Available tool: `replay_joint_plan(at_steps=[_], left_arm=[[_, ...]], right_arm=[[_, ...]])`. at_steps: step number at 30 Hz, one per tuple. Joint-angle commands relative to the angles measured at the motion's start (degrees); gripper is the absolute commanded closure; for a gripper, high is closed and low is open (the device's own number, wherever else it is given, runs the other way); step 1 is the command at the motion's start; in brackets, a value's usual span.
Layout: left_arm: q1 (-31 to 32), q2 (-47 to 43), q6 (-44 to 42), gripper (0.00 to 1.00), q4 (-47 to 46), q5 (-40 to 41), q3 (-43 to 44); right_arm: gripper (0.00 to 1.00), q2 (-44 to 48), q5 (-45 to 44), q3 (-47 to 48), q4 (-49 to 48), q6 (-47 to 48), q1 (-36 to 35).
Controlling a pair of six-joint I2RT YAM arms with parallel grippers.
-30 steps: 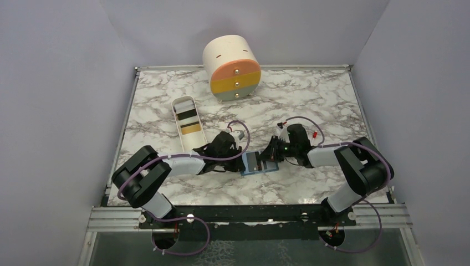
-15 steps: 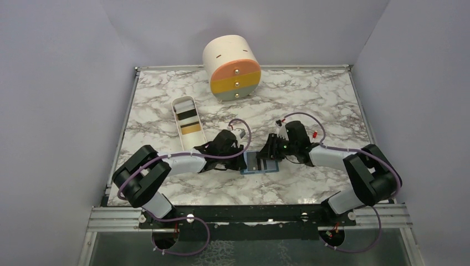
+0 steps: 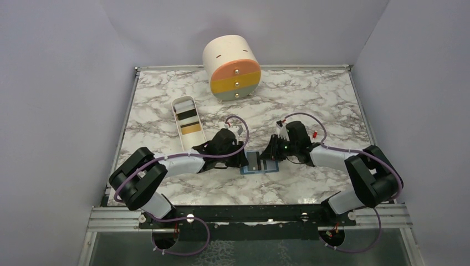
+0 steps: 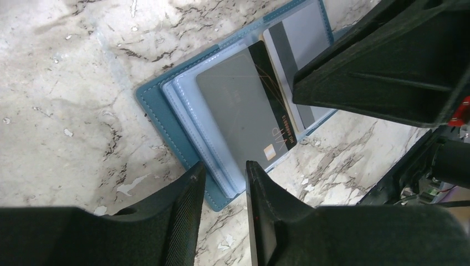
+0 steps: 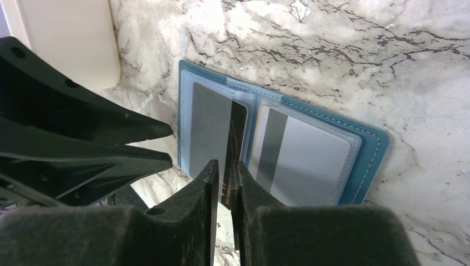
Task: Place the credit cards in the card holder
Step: Insert the credit card into the card holder.
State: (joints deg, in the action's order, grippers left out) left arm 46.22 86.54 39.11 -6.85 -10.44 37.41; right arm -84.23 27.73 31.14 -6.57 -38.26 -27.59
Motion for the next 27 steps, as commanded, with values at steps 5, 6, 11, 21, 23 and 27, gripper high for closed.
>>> replay_joint_plan(at_steps=[5,6,11,21,23,27], left_arm=[[0.12,0.39,2.49,0.61,-8.28,0.07,-1.62],[0.1,0.8,2.28,0.61,-8.16,0.04,-1.49],[0.01,2.63,1.05,0.6,-7.85,0.49,-0.85],[0.0,3.79,0.09,0.58,-8.63,-0.46,-0.1],[0.01,2.97,0.09,0.58,-7.77,-0.3,0.09],[0.01,1.05,-0.09,0.56,-5.07,0.04,0.64]], right_arm=[[0.91,-4.76,2.23,0.46,-4.69,-0.27,-0.15],[0.92,-4.91,2.47,0.33,-5.14,-0.32,-0.17],[0.95,-5.45,3.89,-0.05,-6.56,-0.53,-0.4],[0.98,-6.82,6.13,-1.6,-10.1,-2.45,-0.81],[0.97,-5.7,4.88,-1.1,-7.84,-1.72,-0.83],[0.9,-2.02,0.8,0.44,-1.63,0.51,-0.82]])
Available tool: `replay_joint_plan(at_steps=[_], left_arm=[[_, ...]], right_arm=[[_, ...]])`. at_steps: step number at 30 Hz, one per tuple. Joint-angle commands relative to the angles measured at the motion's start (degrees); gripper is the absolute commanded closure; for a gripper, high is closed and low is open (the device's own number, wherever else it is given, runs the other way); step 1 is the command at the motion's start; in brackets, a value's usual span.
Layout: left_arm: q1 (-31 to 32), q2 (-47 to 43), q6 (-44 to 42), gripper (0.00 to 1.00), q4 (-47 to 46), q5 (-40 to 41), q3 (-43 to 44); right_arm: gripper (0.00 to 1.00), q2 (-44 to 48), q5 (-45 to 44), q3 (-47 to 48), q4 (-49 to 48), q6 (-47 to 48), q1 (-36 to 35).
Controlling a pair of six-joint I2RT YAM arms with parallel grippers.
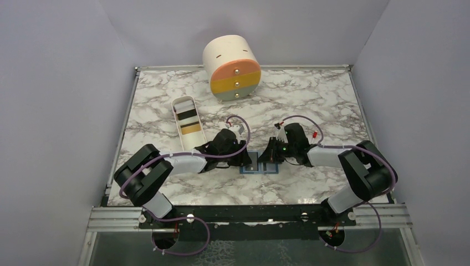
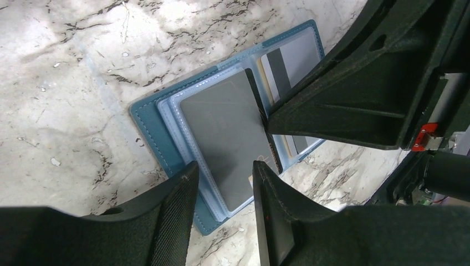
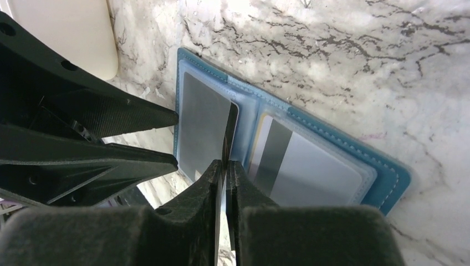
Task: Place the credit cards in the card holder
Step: Insert the credit card into the card holder.
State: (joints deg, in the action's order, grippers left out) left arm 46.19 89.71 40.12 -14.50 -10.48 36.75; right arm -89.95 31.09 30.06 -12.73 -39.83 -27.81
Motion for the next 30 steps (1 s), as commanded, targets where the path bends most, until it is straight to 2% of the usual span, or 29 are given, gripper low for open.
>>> replay_joint_plan(at_steps=[1,7,21,30], left_arm=[[0.04,-2.77,-0.94,0.55,2.96,0.44,1.14],[-0.53,-4.45,-0.22,0.5,3.8,0.56,1.29],[-1.28,-4.3,1.86,0.44,-0.7,-2.96,-0.44],[-1.8,-3.86,2.67,0.43,-2.08,-3.67,-0.5]], right_arm=[[0.88,4.61,-3.18,1.72,5.63,2.41,-0.66],[0.85,5.72,-3.36,3.07,7.83,2.76,-0.75],[0.85,0.83,-1.26,4.0,5.75,2.07,-1.47],[0.96,-1.59,-5.82,3.74,8.92,3.1,-1.81]])
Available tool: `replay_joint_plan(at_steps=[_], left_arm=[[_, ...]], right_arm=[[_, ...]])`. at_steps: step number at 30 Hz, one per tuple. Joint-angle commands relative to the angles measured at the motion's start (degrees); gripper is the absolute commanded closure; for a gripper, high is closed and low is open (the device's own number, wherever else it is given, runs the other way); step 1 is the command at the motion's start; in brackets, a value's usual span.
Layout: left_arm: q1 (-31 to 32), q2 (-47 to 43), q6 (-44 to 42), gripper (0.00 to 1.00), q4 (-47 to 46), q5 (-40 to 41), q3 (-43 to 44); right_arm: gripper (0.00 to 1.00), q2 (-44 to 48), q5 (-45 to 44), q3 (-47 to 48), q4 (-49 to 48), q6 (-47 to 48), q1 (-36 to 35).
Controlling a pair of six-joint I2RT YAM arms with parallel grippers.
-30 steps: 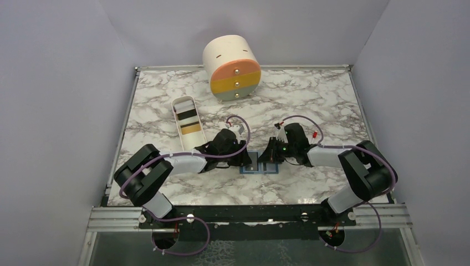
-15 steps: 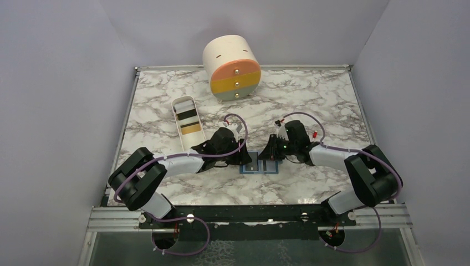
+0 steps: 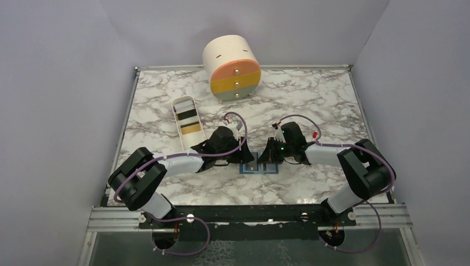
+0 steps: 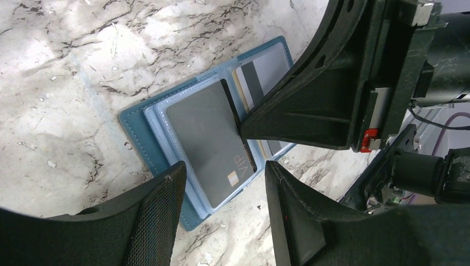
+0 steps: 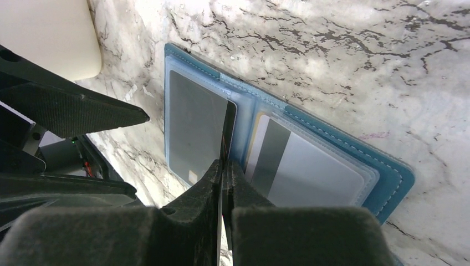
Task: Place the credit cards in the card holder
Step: Insert the credit card into the card holder.
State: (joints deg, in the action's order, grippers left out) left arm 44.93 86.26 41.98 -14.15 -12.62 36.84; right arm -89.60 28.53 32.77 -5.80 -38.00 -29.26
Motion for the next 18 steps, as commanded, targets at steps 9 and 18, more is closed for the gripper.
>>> replay_joint_plan(at_steps=[9,18], left_arm=[[-0.98,1.42,1.01,0.43,-2.74,-1.36,-0.41],[-0.98,3.01,1.28,0.43,-4.19,-2.04,-0.3]], right_arm=[[0.99,-2.9,-4.63,0.41,1.98,1.46,-0.36],[0.99,-3.09,-4.15,-0.12,1.11,1.26,-0.44]])
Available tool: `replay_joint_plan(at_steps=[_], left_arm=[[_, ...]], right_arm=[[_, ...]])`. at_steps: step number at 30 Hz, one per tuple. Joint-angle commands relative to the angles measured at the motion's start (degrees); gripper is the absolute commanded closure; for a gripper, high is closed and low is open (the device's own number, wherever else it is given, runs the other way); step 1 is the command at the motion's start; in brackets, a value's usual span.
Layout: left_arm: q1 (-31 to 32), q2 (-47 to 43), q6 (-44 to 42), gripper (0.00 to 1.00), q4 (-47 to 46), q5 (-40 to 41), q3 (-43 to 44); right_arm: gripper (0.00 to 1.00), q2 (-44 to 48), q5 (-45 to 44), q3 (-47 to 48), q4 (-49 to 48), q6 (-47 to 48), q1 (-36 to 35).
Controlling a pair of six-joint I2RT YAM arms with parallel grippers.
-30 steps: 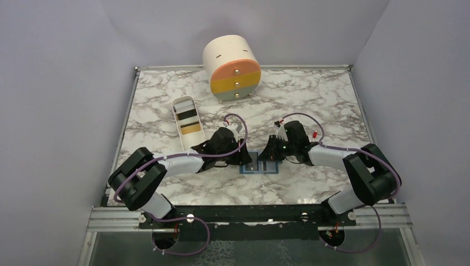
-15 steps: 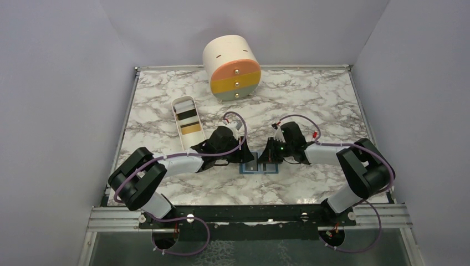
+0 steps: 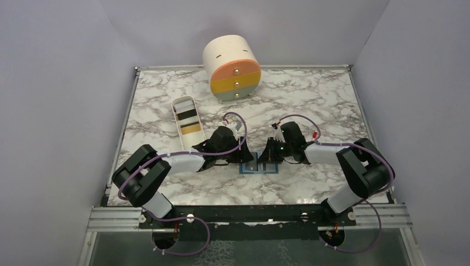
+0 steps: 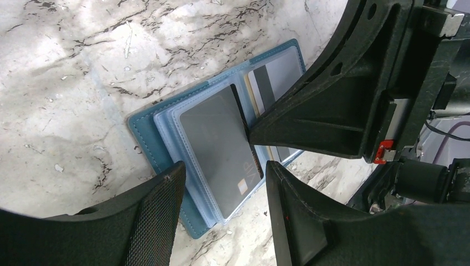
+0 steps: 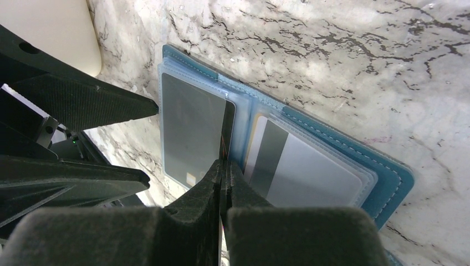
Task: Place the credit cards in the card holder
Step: Insert the credit card into the card holder, then turn over the card slot in the card holder.
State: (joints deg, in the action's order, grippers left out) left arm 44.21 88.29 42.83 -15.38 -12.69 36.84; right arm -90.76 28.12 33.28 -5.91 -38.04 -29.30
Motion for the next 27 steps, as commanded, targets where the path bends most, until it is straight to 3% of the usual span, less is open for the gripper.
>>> replay_joint_plan(at_steps=[1,27], left_arm=[[-0.3,1.13,0.56,0.43,-3.21,-2.25,-0.28],[-0.26,1.31,3.02,0.42,-7.73,-7.62,0.43]], right_arm=[[0.99,-2.04,-3.65,-0.6,1.13,1.3,-0.35],[0.99,-3.26,-4.3,-1.65,0.26,1.7,-0.41]])
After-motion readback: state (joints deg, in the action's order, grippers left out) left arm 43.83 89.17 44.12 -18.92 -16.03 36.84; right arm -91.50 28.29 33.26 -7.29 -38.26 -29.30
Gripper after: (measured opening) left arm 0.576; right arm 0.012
